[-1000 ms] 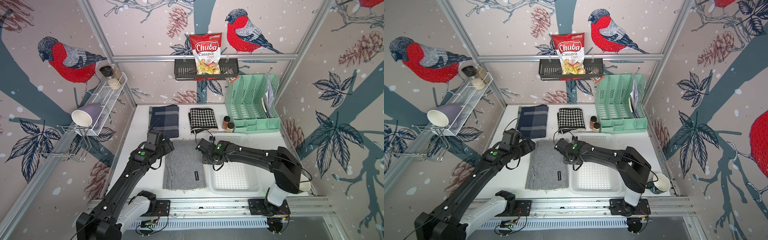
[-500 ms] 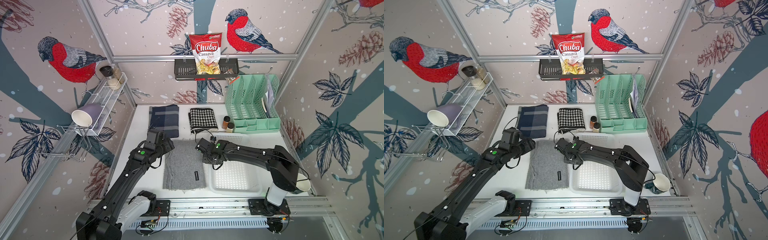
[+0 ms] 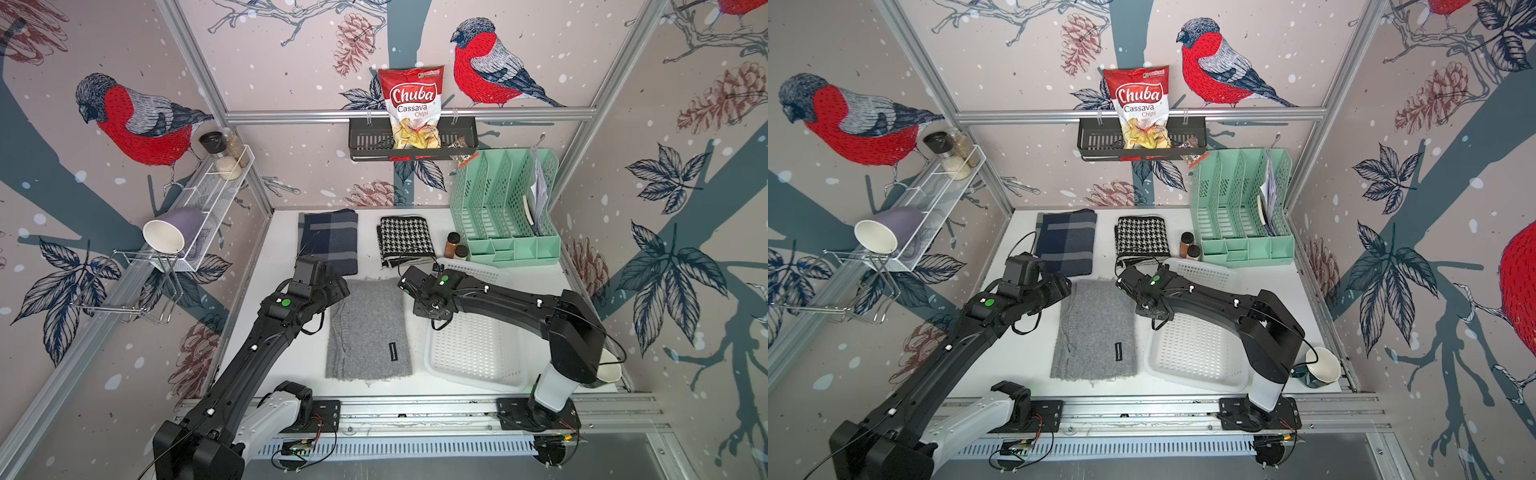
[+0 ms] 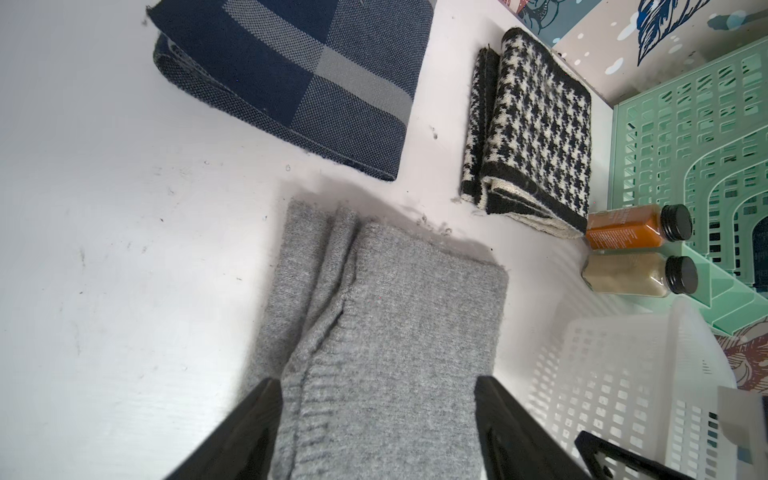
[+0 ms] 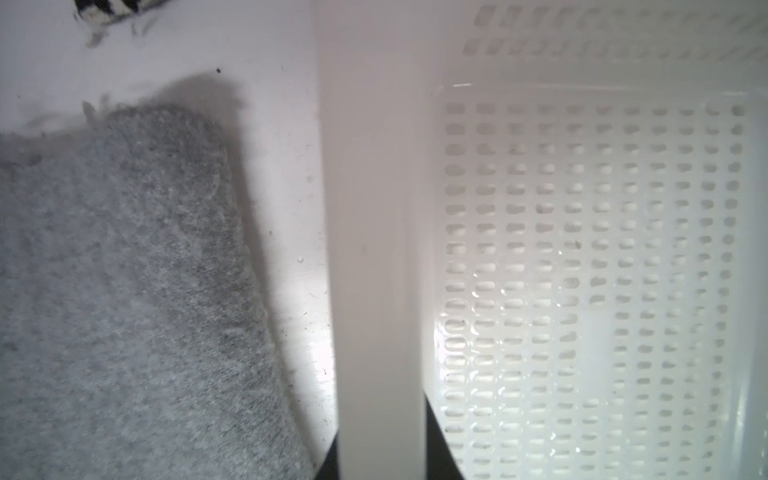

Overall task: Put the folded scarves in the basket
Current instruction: Adjust the basket at the center of the board.

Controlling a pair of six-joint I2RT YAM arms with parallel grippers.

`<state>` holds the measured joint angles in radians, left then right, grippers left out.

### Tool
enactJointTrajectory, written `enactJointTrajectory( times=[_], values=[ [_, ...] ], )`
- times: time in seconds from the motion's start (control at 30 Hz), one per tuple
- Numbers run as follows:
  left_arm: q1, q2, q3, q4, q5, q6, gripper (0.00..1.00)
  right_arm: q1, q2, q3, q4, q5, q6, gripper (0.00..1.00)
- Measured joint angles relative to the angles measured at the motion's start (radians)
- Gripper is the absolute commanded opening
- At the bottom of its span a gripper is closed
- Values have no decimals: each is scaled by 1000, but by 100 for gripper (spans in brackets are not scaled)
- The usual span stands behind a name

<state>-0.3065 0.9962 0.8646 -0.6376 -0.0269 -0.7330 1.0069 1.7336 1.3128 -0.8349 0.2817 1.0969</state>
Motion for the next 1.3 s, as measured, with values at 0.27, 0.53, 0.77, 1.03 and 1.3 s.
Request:
enactJointTrajectory(
  times=[0.27,0.53,0.77,1.03,1.3],
  values=[
    [0,6,0,2,1,-3,76,-33,10,138,-55,-16,113,0],
    [0,-5,-11,6,2,-23,74,-120,91,317,-160,-53,270,0],
    [-1,-21,-33,10,4,-41,73,-199,36,340,-225,-79,407,0],
    [-5,-18,-39,15,4,-48,73,-416,-114,200,-188,-125,522,0],
    [-12,-8,-44,25,2,-52,73,-588,-156,82,-143,-220,559,0]
  ],
)
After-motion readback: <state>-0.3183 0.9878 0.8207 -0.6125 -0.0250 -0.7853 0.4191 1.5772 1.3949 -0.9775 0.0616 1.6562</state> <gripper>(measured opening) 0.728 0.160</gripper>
